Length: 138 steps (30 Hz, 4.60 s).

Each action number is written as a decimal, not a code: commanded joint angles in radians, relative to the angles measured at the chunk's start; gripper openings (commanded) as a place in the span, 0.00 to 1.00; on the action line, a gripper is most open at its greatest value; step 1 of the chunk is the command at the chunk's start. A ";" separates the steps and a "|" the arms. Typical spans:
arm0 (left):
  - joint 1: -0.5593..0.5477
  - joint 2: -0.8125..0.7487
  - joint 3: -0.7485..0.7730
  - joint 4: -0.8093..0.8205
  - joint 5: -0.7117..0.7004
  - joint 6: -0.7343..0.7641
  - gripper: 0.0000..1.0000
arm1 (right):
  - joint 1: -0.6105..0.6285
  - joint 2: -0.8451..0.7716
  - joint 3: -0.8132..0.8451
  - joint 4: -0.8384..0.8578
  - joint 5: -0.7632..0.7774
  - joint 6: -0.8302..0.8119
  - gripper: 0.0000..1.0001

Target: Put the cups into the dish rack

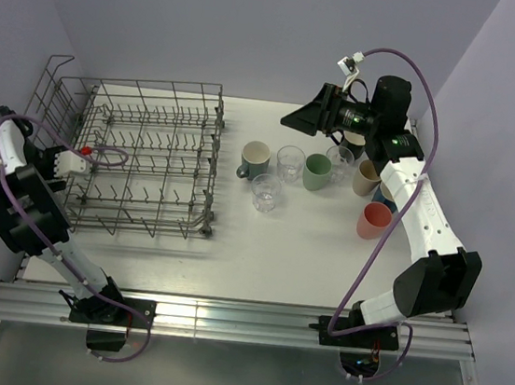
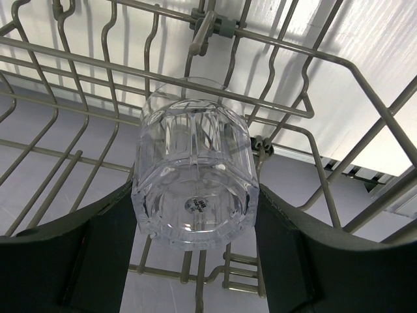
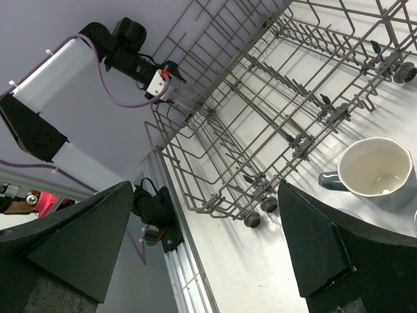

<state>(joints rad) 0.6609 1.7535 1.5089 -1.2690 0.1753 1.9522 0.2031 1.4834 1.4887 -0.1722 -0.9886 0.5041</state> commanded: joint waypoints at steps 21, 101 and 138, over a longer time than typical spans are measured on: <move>-0.001 -0.021 -0.027 -0.109 0.040 0.054 0.01 | 0.004 0.012 0.045 0.030 -0.022 -0.007 1.00; -0.498 -0.611 -0.124 0.396 0.768 -1.271 0.97 | 0.294 0.363 0.119 -0.650 0.783 -0.727 0.53; -0.515 -0.738 -0.297 0.792 1.368 -1.869 0.93 | 0.091 -0.122 0.013 0.047 0.042 -0.261 0.00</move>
<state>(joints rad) 0.1616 1.0542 1.2205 -0.6510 1.3434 0.3050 0.2405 1.4582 1.6051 -0.4561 -0.8032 0.0383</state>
